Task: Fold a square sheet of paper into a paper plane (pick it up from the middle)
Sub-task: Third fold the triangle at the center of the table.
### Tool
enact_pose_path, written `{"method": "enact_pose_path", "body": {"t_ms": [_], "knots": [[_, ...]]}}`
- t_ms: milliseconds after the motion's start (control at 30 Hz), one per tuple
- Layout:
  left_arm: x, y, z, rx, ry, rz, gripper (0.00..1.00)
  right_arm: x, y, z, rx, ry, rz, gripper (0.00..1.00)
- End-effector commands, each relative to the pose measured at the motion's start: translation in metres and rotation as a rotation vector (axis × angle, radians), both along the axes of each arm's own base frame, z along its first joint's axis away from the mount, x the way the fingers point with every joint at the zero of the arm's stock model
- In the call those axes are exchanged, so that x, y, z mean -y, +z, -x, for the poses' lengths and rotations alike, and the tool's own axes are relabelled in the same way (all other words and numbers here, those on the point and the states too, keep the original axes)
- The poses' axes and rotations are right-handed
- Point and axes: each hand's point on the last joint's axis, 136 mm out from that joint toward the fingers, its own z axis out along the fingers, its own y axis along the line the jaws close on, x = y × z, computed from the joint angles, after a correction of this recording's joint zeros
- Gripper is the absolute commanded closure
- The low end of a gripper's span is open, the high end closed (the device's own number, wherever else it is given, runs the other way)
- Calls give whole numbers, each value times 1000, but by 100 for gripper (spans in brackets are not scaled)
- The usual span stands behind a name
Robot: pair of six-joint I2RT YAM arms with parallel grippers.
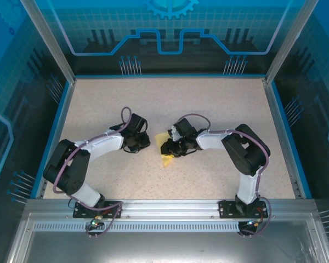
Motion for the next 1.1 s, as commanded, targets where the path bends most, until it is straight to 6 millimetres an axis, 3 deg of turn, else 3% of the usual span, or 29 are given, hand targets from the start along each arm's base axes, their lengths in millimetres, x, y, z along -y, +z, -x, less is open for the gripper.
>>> {"method": "enact_pose_path", "body": {"t_ms": [0, 367, 533, 700, 1067], "knots": [[10, 7, 3, 13, -27, 61, 89, 13, -15, 9, -16, -3, 73, 72], [55, 13, 20, 19, -175, 204, 89, 15, -16, 10, -13, -5, 84, 86], [76, 4, 27, -2, -220, 233, 92, 18, -19, 11, -18, -8, 99, 100], [77, -9, 27, -35, -207, 205, 98, 21, -21, 12, -27, -11, 112, 100], [84, -18, 21, -49, -218, 199, 99, 19, -20, 11, -32, -12, 106, 100]]}}
